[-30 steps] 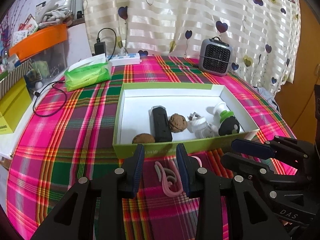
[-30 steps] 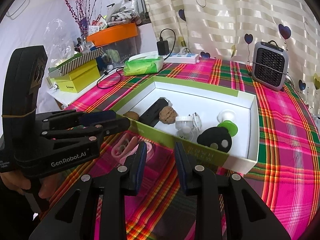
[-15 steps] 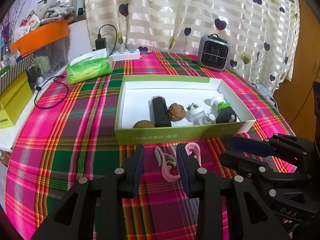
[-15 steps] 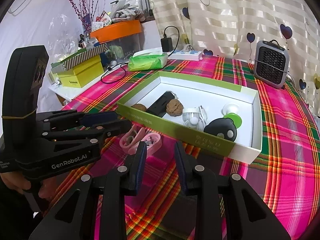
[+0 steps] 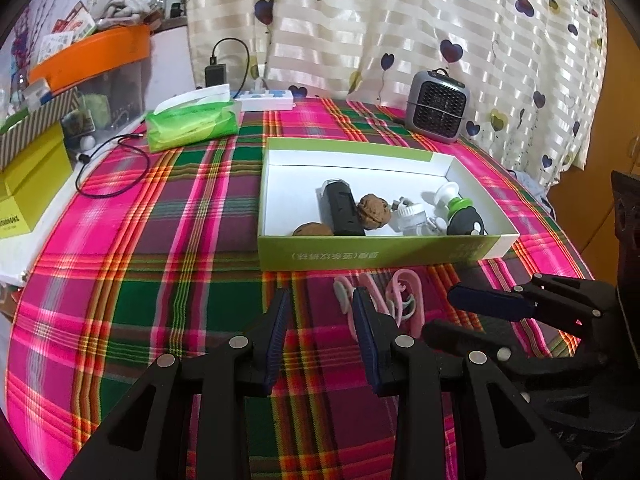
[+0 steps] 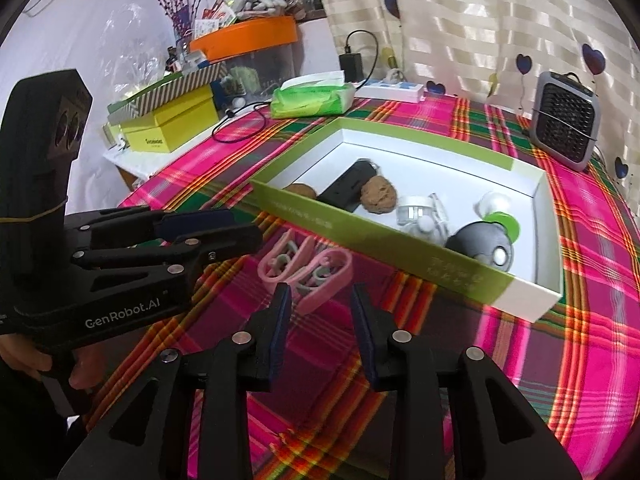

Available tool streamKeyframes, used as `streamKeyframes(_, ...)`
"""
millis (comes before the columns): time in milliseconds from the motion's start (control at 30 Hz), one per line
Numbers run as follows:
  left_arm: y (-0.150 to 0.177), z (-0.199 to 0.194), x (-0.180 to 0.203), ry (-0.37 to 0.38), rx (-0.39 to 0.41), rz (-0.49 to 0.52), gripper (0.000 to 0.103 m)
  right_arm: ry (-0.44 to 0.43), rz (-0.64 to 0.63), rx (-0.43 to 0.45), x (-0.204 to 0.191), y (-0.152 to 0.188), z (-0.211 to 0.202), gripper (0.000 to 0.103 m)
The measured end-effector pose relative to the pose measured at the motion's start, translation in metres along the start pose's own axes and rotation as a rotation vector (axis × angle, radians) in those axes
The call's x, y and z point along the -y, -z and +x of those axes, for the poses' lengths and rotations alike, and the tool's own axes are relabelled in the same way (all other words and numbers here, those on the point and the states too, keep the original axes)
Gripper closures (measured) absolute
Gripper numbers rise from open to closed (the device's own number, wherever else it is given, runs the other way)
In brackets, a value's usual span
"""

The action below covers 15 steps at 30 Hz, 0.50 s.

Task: Organize objects
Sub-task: 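Grasp a pink clip with the left gripper while the right grasps another pink clip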

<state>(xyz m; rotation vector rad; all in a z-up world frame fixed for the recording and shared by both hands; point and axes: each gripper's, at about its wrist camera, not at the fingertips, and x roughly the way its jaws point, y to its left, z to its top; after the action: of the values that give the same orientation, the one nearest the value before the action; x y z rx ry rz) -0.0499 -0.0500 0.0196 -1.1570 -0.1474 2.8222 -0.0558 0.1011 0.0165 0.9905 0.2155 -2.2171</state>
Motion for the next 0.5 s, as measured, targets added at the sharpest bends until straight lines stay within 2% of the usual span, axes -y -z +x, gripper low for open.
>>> streamKeyframes(233,0.002,-0.001,-0.007,0.005,-0.001,-0.013,0.072,0.023,-0.011,-0.080,-0.001,-0.001,0.015,0.063)
streamKeyframes(500,0.003,-0.003,-0.004,0.022,0.002,-0.003,0.072,0.122,0.072,-0.074,0.030,0.002,0.006,0.063)
